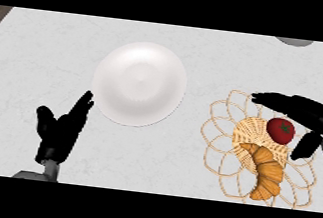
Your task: Pick the tomato from the placemat and place it in the plate
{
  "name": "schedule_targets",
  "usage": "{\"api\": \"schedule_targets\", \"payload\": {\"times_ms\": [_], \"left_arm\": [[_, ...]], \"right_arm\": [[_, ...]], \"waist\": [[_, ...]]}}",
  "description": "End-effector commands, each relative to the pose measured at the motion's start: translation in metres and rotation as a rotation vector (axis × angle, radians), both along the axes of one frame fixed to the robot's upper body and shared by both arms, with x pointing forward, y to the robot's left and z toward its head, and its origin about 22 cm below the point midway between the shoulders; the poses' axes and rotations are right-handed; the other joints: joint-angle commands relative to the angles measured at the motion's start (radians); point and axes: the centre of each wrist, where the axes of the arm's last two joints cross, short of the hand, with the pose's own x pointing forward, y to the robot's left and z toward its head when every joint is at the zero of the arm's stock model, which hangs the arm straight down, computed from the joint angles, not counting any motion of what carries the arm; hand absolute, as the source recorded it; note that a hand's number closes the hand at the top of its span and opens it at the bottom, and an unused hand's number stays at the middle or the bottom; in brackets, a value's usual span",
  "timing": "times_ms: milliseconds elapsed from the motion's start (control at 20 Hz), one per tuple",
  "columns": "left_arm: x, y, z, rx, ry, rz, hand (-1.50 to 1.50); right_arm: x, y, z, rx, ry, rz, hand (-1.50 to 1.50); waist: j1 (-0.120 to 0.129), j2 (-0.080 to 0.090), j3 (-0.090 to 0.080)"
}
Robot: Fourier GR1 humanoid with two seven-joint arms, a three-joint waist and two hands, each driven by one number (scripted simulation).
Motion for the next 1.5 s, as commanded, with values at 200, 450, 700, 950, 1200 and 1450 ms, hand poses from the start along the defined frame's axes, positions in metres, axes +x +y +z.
{"api": "schedule_targets", "payload": {"times_ms": [200,450,700,950,1200,1450], "left_arm": [[0.009,-0.015,-0.013,0.000,0.047,0.005,0.00],[-0.012,-0.005,-0.027,0.004,0.055,0.006,0.00],[-0.006,0.002,-0.008,-0.001,0.055,0.002,0.00],[-0.009,0.006,-0.008,0.000,0.051,0.011,0.00],[-0.010,0.008,-0.010,0.004,0.074,0.008,0.00],[-0.008,0.003,-0.009,0.003,0.070,-0.019,0.00]], "right_arm": [[0.006,-0.001,-0.019,-0.061,-0.079,0.112,1.50],[0.008,-0.004,-0.019,-0.067,-0.116,0.117,1.50],[0.006,0.141,-0.057,0.034,-0.083,-0.093,1.50],[0.007,0.189,-0.051,0.096,-0.121,-0.204,1.50],[0.010,0.251,-0.013,0.241,-0.300,-0.334,1.50],[0.011,0.261,0.016,0.360,-0.430,-0.582,1.50]], "waist": [[0.003,0.010,-0.007],[0.003,0.009,-0.007],[0.000,-0.012,-0.014],[0.005,-0.029,-0.015],[0.002,-0.042,-0.009],[0.043,-0.037,-0.008]]}}
